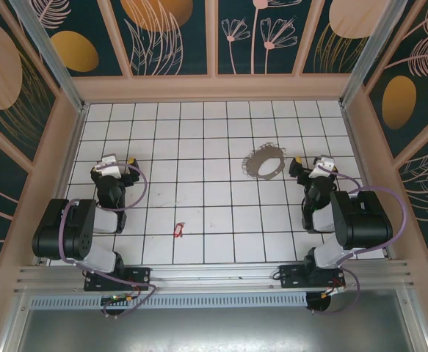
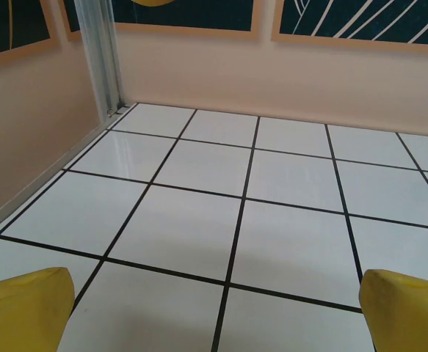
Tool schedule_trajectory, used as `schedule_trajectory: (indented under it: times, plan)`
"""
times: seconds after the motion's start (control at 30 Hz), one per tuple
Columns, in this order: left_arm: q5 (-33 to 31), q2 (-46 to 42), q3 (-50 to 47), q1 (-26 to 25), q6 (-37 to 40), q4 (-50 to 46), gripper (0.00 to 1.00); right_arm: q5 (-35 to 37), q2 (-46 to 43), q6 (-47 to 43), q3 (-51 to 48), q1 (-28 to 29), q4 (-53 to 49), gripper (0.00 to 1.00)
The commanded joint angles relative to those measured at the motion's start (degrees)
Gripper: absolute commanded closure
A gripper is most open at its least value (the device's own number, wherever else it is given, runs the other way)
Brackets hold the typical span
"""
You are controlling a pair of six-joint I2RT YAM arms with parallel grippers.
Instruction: Put the keys on the keyring
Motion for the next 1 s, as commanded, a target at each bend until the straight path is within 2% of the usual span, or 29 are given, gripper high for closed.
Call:
schedule_trajectory:
  times: [0.0, 0.97]
  plan:
    - [0.72, -0.21, 0.75, 0.29, 0.79, 3.02, 0.01, 2.00, 0.49, -0.77, 0.60, 0.51, 2.17, 0.01]
    - [0.71, -0.22, 0.80, 0.29, 0.79, 3.04, 0.01, 1.04, 0.42, 0.12, 1.00, -0.25, 1.30, 0.01]
